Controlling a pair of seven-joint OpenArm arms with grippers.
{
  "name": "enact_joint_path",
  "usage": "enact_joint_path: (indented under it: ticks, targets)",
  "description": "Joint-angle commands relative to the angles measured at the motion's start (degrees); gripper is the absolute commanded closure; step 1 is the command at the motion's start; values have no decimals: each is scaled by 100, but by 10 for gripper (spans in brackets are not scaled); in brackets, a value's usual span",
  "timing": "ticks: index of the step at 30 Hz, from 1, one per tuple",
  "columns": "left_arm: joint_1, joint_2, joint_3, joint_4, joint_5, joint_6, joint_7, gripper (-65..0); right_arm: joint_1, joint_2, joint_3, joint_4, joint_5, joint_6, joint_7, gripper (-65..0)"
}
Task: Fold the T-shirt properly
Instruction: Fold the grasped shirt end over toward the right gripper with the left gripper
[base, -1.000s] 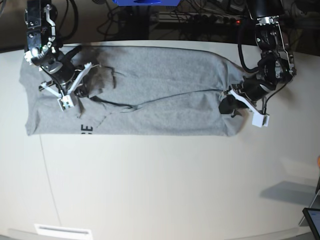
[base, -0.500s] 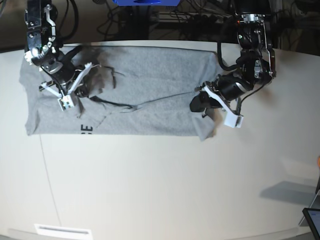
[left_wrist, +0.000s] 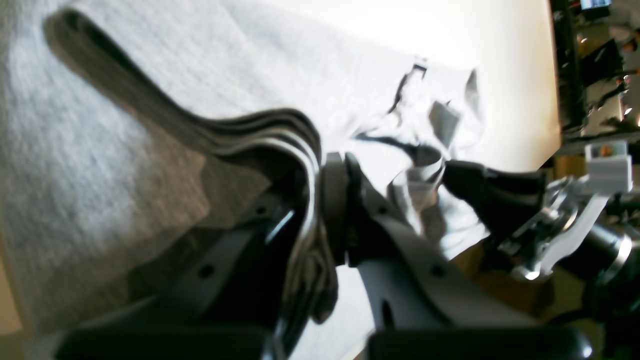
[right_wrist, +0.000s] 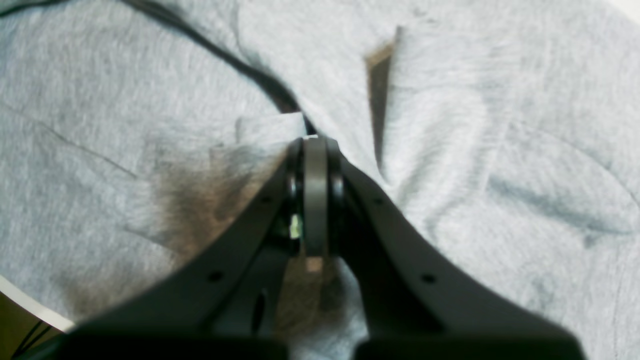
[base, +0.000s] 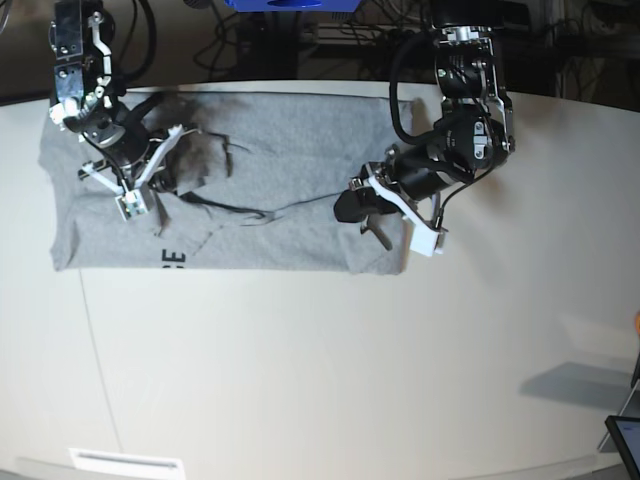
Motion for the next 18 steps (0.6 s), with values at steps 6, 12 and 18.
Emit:
enact_joint_path:
  ticks: [6, 12, 18]
  targets:
    - [-183, 108, 440, 66, -107, -39, -94, 0, 27, 44, 19, 83, 17, 10, 127, 0]
    - [-201, 205, 466, 66, -98, 155, -103, 0, 18, 44, 19, 83, 17, 10, 127, 0]
    - [-368, 187, 704, -206, -133, 172, -94, 0, 10, 44, 19, 83, 17, 10, 127, 0]
